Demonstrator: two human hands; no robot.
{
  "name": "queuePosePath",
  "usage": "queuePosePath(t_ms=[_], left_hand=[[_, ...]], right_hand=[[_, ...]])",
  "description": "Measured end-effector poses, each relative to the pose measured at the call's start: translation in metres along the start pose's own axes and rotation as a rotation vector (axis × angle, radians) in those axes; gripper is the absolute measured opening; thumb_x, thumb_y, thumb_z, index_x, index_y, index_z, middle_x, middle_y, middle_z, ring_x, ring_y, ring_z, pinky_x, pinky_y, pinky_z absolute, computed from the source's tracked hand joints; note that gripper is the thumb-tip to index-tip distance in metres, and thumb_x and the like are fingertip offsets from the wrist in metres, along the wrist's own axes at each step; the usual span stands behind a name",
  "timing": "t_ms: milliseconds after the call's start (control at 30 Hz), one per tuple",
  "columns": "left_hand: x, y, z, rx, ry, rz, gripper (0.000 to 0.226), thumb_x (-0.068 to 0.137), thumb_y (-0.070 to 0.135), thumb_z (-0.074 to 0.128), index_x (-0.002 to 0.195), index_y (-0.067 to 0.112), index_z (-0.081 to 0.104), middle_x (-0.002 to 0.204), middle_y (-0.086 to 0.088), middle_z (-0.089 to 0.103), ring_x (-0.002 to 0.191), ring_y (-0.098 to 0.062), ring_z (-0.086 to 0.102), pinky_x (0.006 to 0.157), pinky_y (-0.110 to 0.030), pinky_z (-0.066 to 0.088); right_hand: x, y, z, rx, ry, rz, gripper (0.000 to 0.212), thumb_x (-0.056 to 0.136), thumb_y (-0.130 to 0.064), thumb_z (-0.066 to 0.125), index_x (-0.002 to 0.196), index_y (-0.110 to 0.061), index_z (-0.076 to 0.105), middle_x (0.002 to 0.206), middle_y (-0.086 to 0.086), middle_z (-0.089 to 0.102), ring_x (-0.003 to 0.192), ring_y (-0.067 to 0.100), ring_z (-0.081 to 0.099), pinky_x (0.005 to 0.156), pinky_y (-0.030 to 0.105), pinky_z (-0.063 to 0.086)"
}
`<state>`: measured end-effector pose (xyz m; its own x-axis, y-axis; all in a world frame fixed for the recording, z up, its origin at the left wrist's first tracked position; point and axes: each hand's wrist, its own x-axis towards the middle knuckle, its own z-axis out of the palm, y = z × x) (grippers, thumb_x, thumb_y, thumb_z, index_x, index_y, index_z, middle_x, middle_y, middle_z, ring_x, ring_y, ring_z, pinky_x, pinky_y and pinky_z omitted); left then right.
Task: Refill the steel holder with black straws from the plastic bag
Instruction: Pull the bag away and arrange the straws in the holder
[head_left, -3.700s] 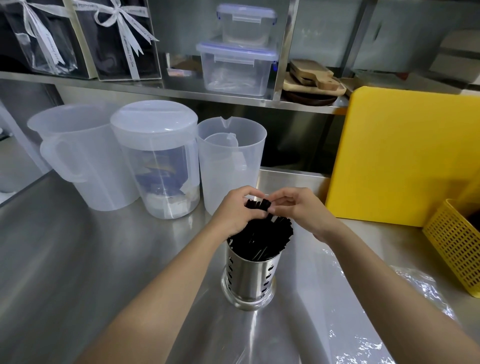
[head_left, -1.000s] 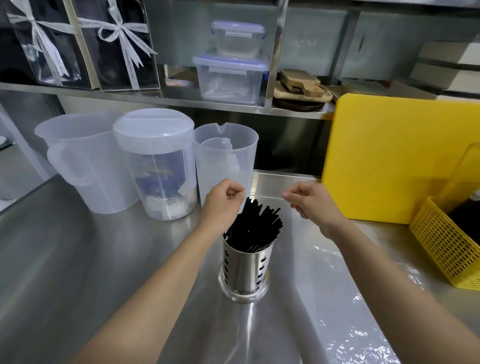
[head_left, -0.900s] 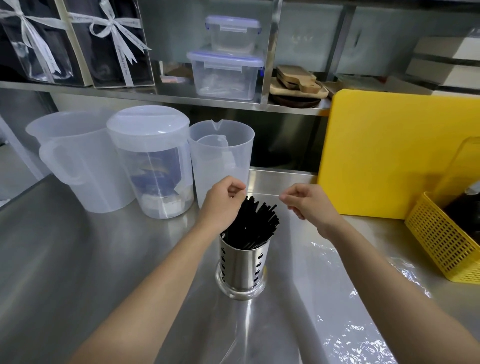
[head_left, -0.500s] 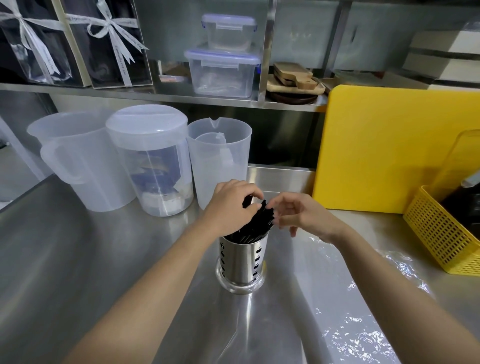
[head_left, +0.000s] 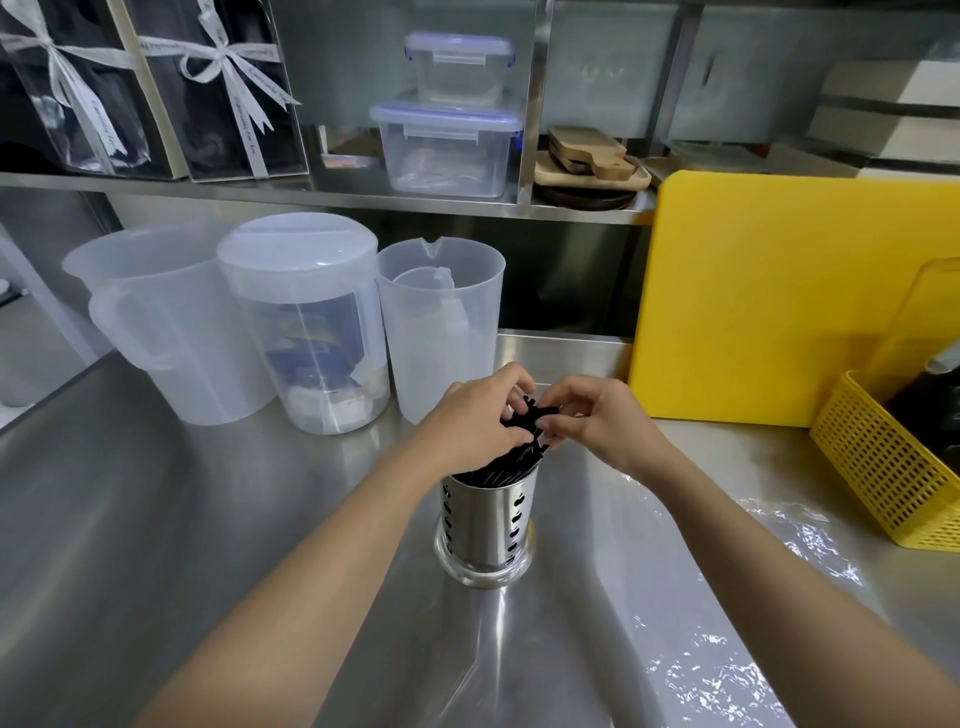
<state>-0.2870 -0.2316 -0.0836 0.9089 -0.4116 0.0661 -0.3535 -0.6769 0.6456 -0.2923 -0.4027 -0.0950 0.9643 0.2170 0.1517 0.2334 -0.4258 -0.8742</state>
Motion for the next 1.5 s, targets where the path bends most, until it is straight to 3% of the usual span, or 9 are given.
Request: queuePosePath(t_ms=[267, 433, 533, 833, 1033, 1200, 1300, 1400, 1500], left_hand=[[0.012, 0.002, 0.001, -0.125, 0.006, -0.004, 0.016, 0.077, 0.027, 0.069, 0.086, 0.018, 0.06, 0.088, -0.002, 0.067, 0.091, -0.025, 0.061, 0.088, -0.045, 0.048], [0.013, -0.002, 0.001, -0.274, 0.039, -0.006, 0.012, 0.075, 0.022, 0.073, 0.072, 0.029, 0.063, 0.077, 0.003, 0.069, 0.086, -0.018, 0.065, 0.089, -0.039, 0.049], [0.013, -0.005, 0.001, -0.348, 0.104, -0.049, 0.011, 0.077, 0.022, 0.072, 0.073, 0.029, 0.064, 0.075, 0.007, 0.069, 0.081, -0.012, 0.066, 0.084, -0.03, 0.049], [0.012, -0.006, -0.002, -0.434, 0.109, -0.101, 0.022, 0.073, 0.017, 0.075, 0.08, 0.028, 0.057, 0.065, 0.005, 0.067, 0.062, -0.007, 0.06, 0.071, -0.024, 0.045], [0.012, -0.007, -0.003, -0.45, 0.107, -0.102, 0.026, 0.073, 0.013, 0.075, 0.083, 0.026, 0.055, 0.065, 0.001, 0.063, 0.062, -0.01, 0.054, 0.071, -0.023, 0.042], [0.011, -0.009, -0.005, -0.44, 0.093, -0.077, 0.027, 0.078, 0.001, 0.067, 0.098, 0.016, 0.057, 0.085, 0.002, 0.067, 0.087, -0.016, 0.062, 0.088, -0.028, 0.046], [0.011, -0.005, -0.008, -0.372, 0.108, -0.005, 0.03, 0.077, 0.014, 0.072, 0.101, 0.021, 0.056, 0.104, 0.007, 0.062, 0.106, -0.012, 0.058, 0.098, -0.025, 0.042], [0.01, 0.009, -0.015, -0.376, 0.13, 0.06, 0.02, 0.079, 0.02, 0.07, 0.093, 0.029, 0.059, 0.097, 0.014, 0.064, 0.099, -0.006, 0.06, 0.093, -0.021, 0.043], [0.011, 0.02, -0.018, -0.439, 0.208, 0.077, 0.012, 0.081, 0.012, 0.067, 0.081, 0.024, 0.064, 0.083, -0.001, 0.07, 0.086, -0.022, 0.067, 0.089, -0.035, 0.052]], right_hand=[[0.006, -0.021, -0.008, -0.05, -0.024, -0.089, 0.017, 0.079, -0.002, 0.067, 0.082, -0.019, 0.065, 0.072, -0.002, 0.067, 0.059, 0.006, 0.066, 0.064, 0.022, 0.056], [0.009, -0.022, -0.006, 0.079, -0.013, -0.07, 0.024, 0.074, 0.003, 0.071, 0.093, -0.01, 0.061, 0.078, 0.006, 0.065, 0.062, 0.012, 0.066, 0.062, 0.022, 0.057], [0.01, -0.018, -0.003, 0.151, 0.009, -0.054, 0.031, 0.073, 0.009, 0.069, 0.099, -0.005, 0.06, 0.081, 0.008, 0.061, 0.062, 0.006, 0.062, 0.06, 0.021, 0.055], [0.015, -0.013, 0.004, 0.248, 0.046, -0.041, 0.015, 0.076, 0.006, 0.067, 0.086, -0.004, 0.065, 0.075, 0.014, 0.065, 0.059, 0.01, 0.064, 0.055, 0.02, 0.054], [0.018, -0.011, 0.009, 0.234, 0.046, -0.001, 0.018, 0.077, 0.004, 0.066, 0.095, 0.007, 0.065, 0.076, 0.011, 0.067, 0.055, 0.007, 0.063, 0.053, 0.018, 0.052], [0.019, -0.017, 0.002, 0.146, 0.149, -0.07, 0.01, 0.078, -0.005, 0.07, 0.081, -0.012, 0.065, 0.067, 0.001, 0.062, 0.053, 0.004, 0.057, 0.05, 0.02, 0.049], [0.021, -0.034, -0.009, 0.177, 0.244, -0.175, 0.015, 0.081, -0.007, 0.067, 0.075, -0.02, 0.062, 0.056, -0.012, 0.061, 0.05, 0.004, 0.054, 0.047, 0.02, 0.047], [0.022, -0.056, -0.018, 0.226, 0.254, -0.263, 0.014, 0.079, -0.006, 0.069, 0.074, -0.018, 0.063, 0.053, -0.012, 0.061, 0.048, 0.006, 0.054, 0.046, 0.021, 0.046], [0.023, -0.072, -0.022, 0.232, 0.266, -0.321, 0.013, 0.079, -0.007, 0.069, 0.076, -0.018, 0.063, 0.055, -0.012, 0.062, 0.049, 0.005, 0.054, 0.046, 0.022, 0.046]])
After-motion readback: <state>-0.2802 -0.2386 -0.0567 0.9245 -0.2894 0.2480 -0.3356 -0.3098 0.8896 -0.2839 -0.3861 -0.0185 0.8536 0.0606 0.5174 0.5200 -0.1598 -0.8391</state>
